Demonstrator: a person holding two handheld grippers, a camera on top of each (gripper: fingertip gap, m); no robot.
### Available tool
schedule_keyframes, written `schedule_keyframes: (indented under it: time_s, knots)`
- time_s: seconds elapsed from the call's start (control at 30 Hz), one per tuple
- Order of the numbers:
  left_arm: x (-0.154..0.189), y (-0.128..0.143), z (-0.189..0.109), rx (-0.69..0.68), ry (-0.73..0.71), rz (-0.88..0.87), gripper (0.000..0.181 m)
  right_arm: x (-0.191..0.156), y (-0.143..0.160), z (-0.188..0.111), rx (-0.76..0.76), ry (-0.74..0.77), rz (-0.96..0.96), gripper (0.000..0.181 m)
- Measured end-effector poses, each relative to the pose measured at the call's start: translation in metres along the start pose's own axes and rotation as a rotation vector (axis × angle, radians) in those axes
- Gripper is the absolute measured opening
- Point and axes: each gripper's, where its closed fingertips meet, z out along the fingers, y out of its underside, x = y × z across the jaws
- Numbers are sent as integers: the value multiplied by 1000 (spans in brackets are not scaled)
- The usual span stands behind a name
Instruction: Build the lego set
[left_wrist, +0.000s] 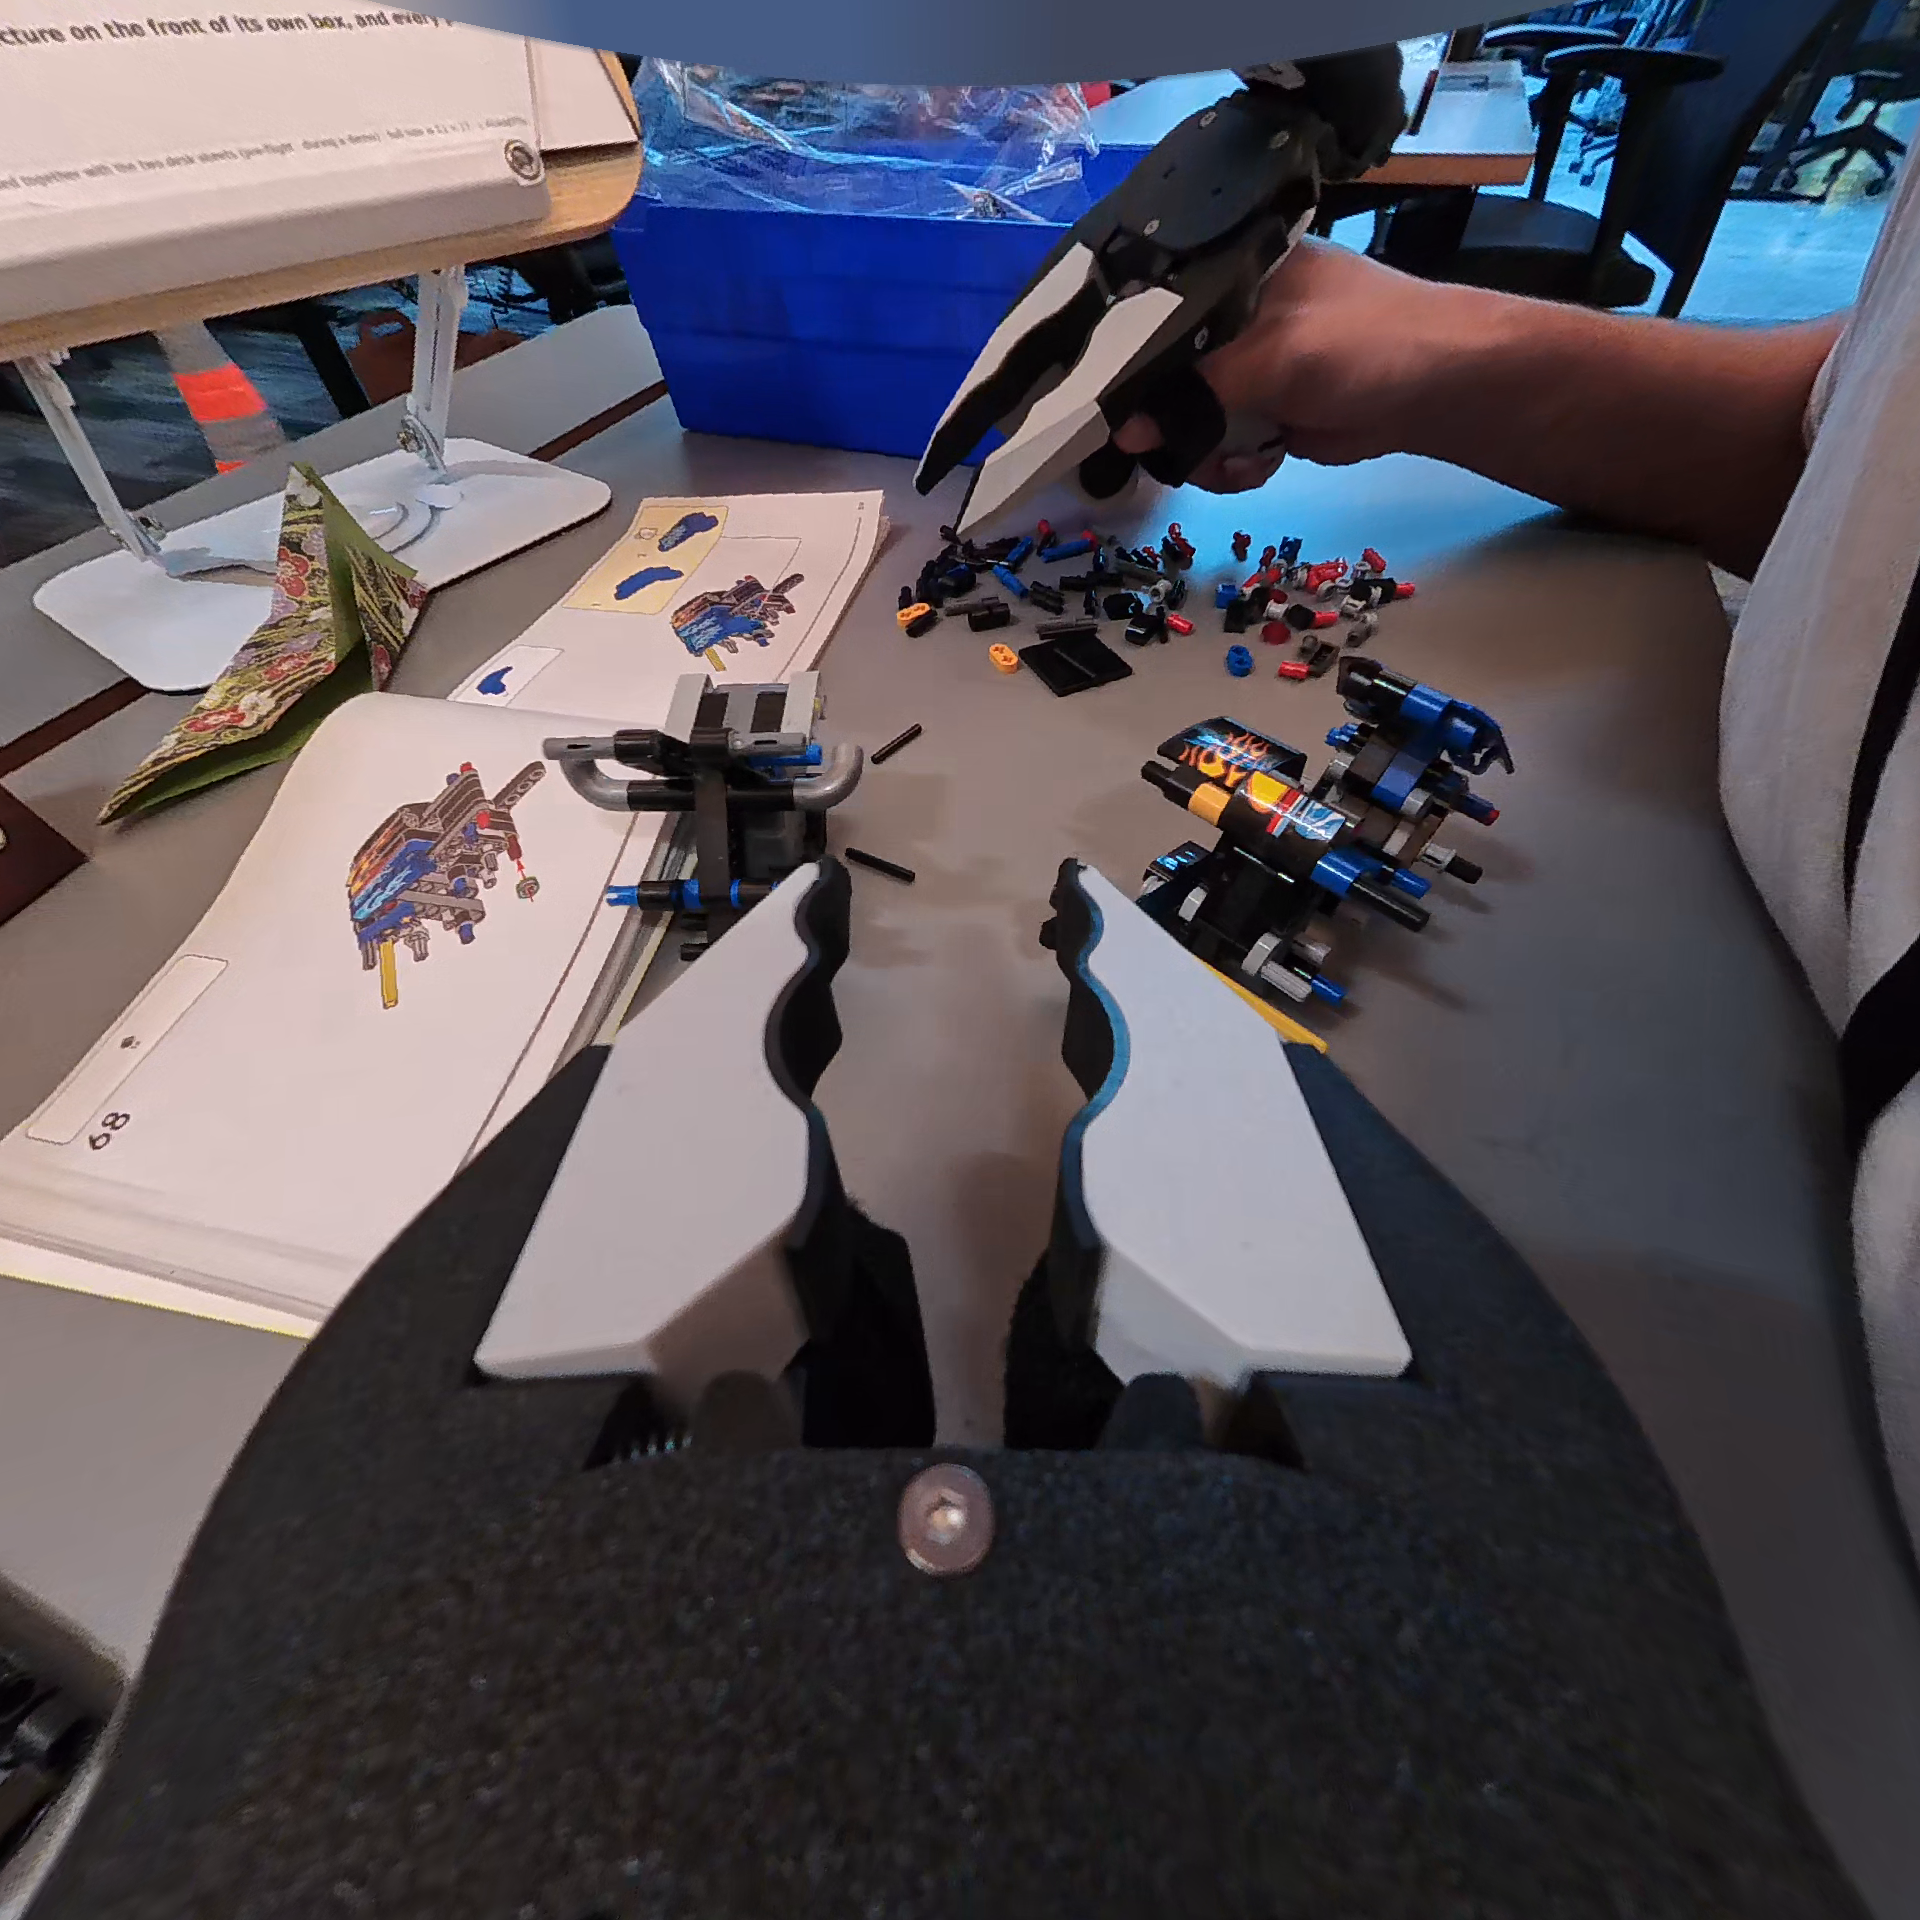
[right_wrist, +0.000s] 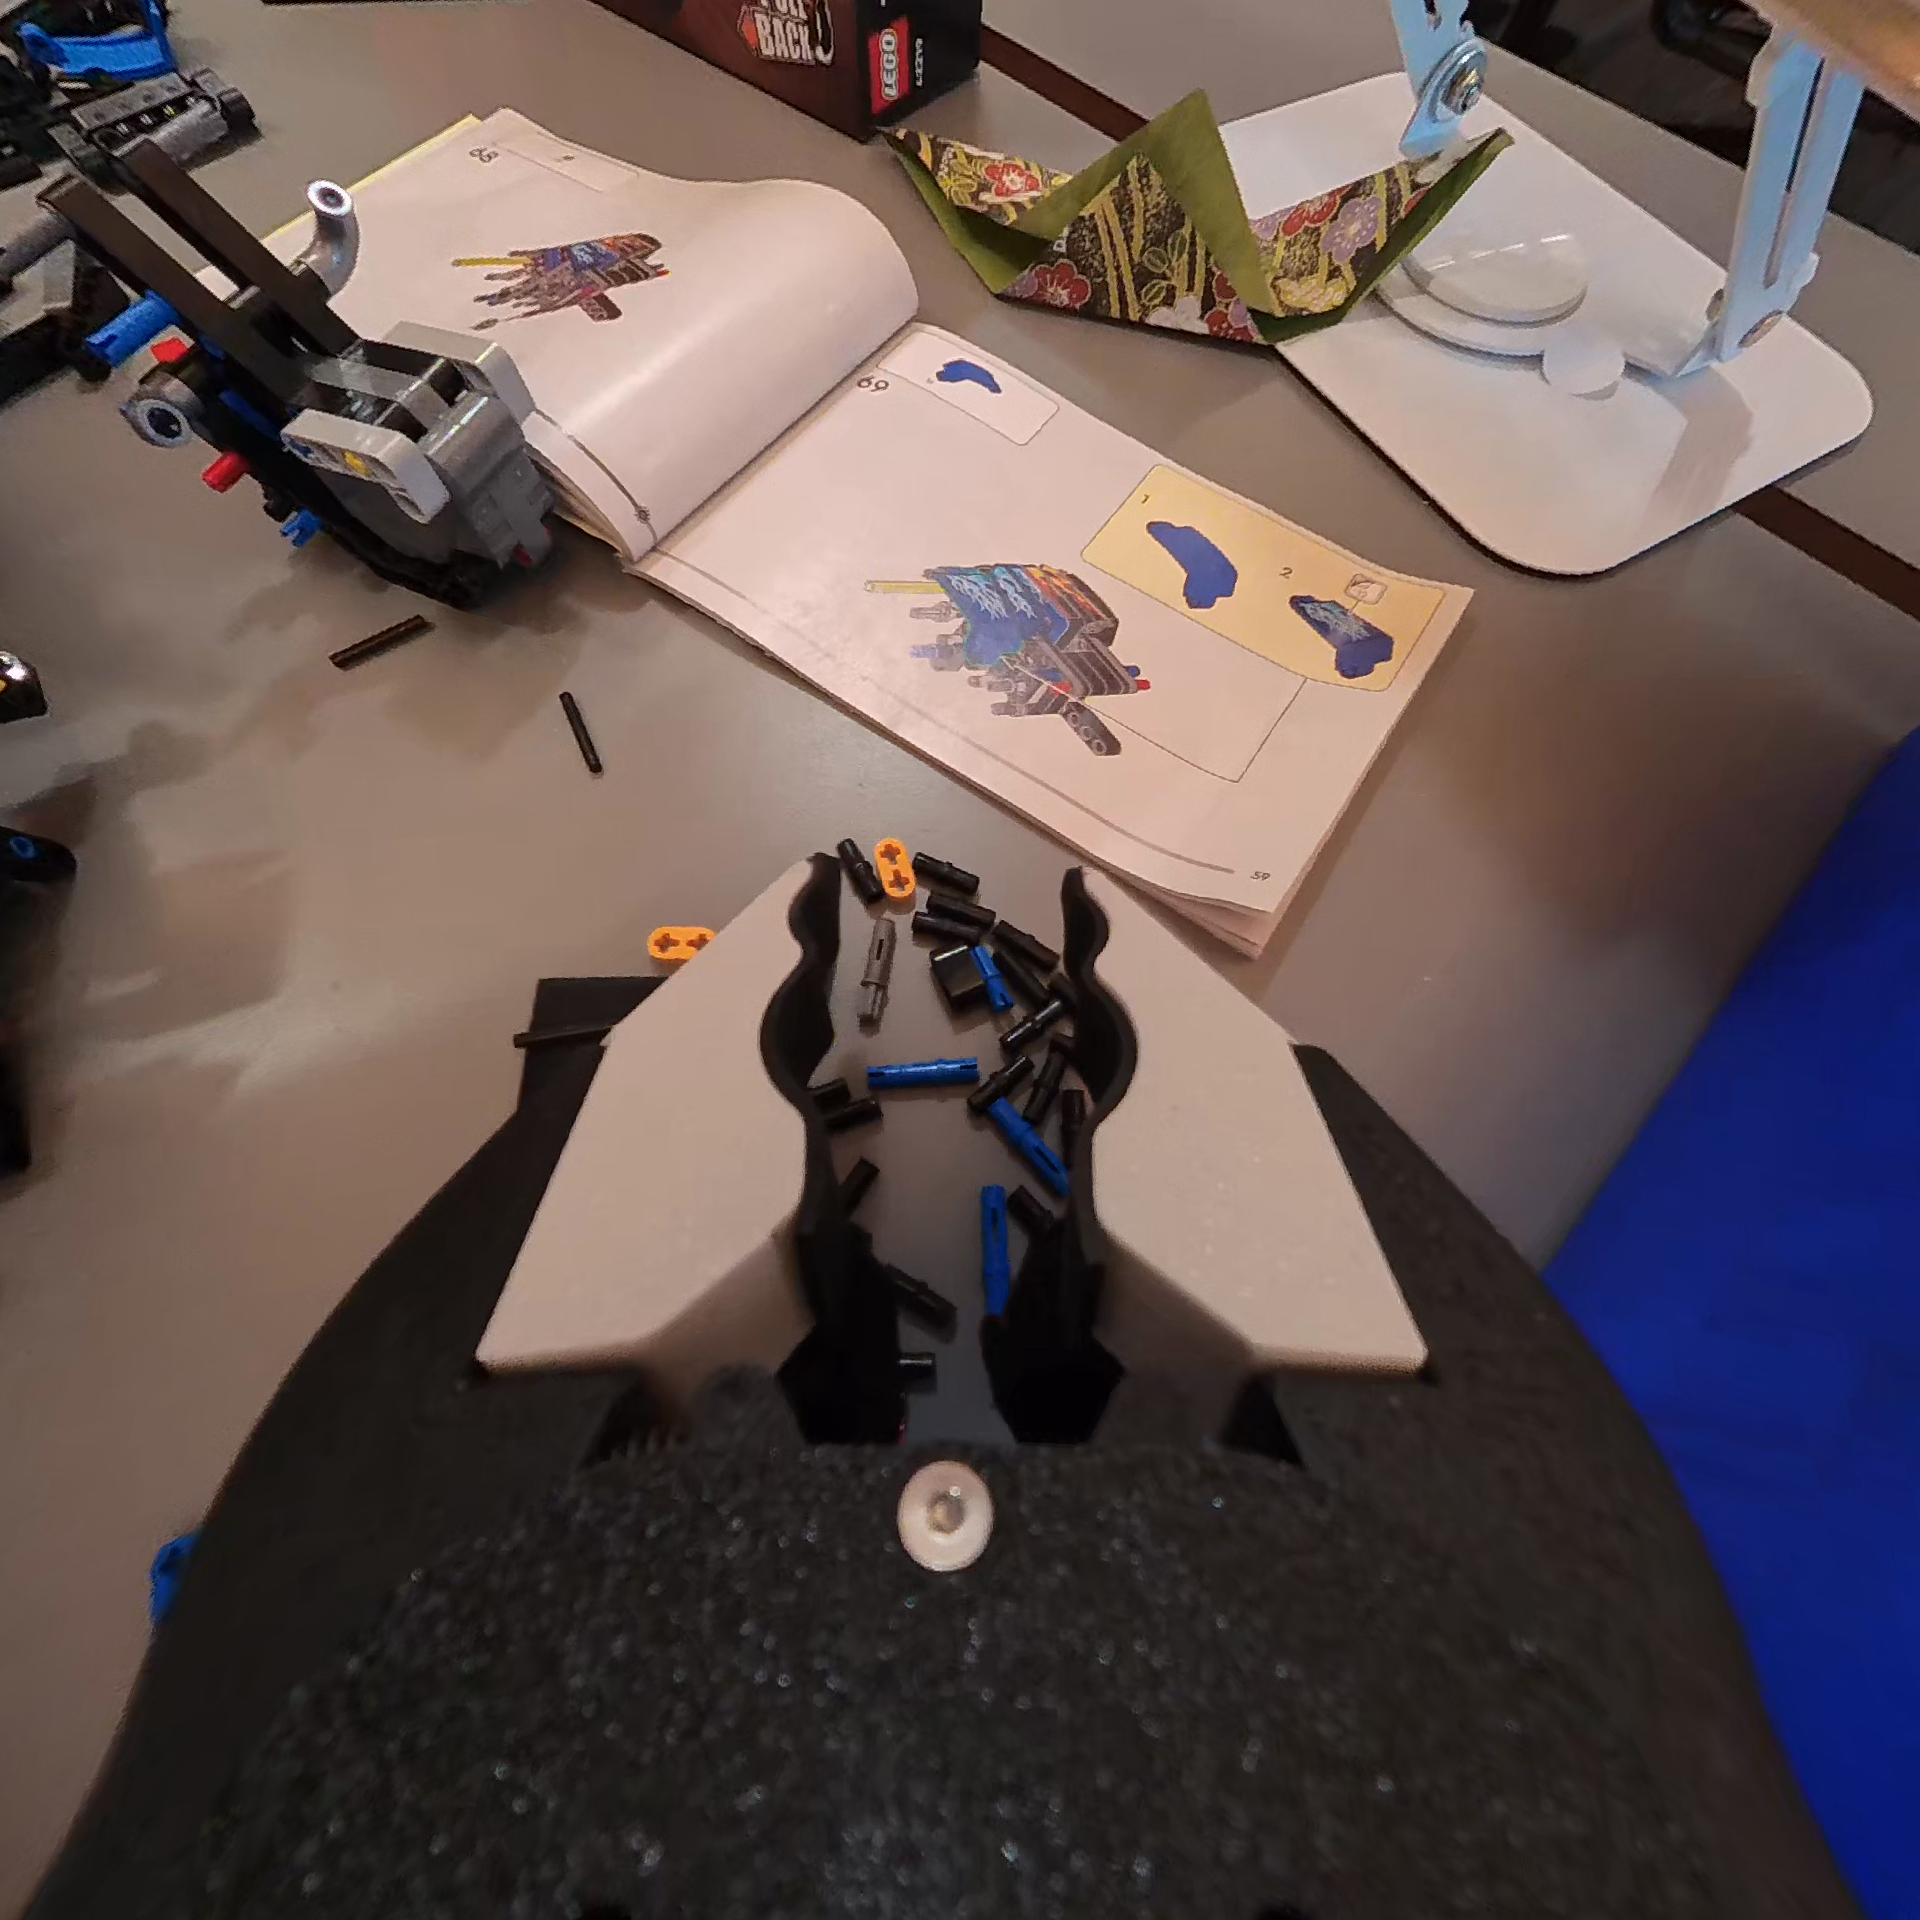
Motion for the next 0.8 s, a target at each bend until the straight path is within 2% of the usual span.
schedule_keyframes:
  time_s: [0.17,0.5,0.6,0.67,0.8]
  knots:
    - [0,1,-1,-4,-21,22,37,-3,-2,-1,0,12,-28,41]
    - [-13,23,3,-162,-178,20,35,-16,-14,-6,48,-14,-37,38]
    - [-1,33,1,-232,-141,-73,37,-17,-18,-8,65,-6,-42,38]
    - [11,30,-5,-230,-126,-142,36,-20,-19,-9,69,-24,-33,38]
    - [32,49,-32,-329,-112,-350,43,-26,-23,-10,87,-46,-32,37]
